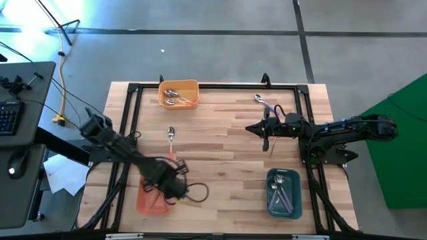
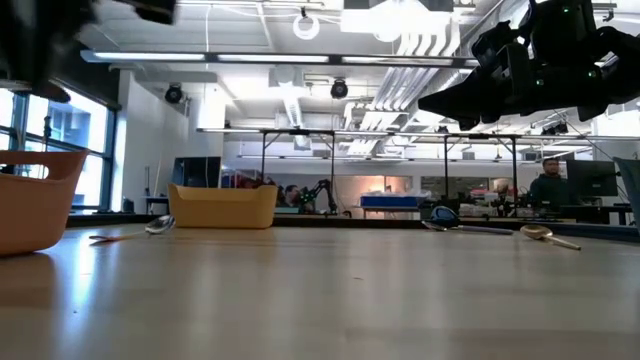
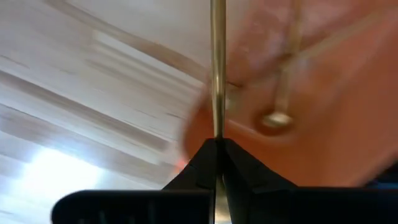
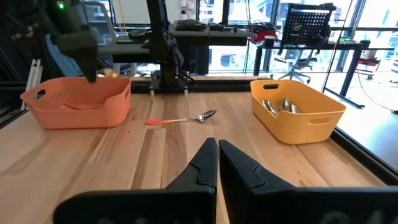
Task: Sort silverware by color (type)
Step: Put the bottom gold spoon into the orange bin
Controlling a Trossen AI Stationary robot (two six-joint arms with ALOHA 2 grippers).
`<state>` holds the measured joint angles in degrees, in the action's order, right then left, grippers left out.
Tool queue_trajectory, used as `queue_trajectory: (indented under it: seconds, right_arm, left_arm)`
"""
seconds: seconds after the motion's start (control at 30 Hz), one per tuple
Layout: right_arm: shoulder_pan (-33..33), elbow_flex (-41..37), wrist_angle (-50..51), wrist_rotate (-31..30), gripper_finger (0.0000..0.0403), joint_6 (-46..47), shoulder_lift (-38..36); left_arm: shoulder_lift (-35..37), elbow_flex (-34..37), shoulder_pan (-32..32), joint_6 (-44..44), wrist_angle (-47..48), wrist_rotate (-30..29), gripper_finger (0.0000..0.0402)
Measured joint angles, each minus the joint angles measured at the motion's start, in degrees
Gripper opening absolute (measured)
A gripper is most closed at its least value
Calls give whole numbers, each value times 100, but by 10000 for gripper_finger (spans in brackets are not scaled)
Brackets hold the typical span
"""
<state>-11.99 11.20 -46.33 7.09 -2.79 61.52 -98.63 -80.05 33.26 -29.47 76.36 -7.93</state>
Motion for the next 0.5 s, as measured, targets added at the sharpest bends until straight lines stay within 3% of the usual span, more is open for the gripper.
queue_trajectory:
  seconds: [0.23, 0.5]
  right_arm:
    - [0, 0, 7, 0, 0, 42, 0]
    - [0, 0, 22, -2, 0, 136, 0]
  left_arm:
    - [112, 63, 695, 786, 439, 359, 0]
    - [114, 516, 979, 1112, -131, 310, 0]
